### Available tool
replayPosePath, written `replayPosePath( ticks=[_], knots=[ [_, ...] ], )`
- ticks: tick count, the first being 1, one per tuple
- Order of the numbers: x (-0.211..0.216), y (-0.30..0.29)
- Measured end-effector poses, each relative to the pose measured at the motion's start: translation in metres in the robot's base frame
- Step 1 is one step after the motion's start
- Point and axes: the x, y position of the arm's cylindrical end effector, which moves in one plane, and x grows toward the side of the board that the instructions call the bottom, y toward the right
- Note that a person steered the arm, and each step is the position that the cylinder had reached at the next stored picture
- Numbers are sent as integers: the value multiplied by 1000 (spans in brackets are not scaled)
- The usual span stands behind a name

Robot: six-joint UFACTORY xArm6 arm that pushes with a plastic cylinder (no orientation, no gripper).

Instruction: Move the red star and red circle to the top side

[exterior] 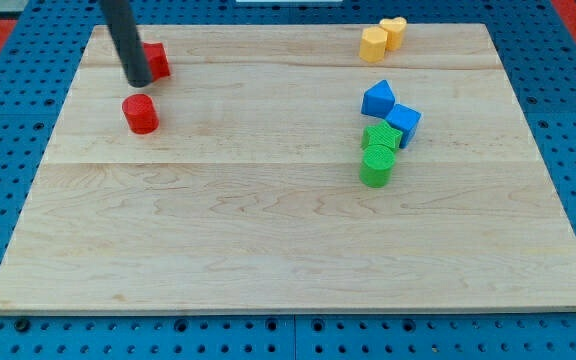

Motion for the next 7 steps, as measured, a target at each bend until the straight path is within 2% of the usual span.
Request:
replayPosePath(
  ticks=[2,3,4,5,7],
  knots=[
    [88,19],
    [109,33],
    [133,8],
    [122,-23],
    [40,-18]
  ],
)
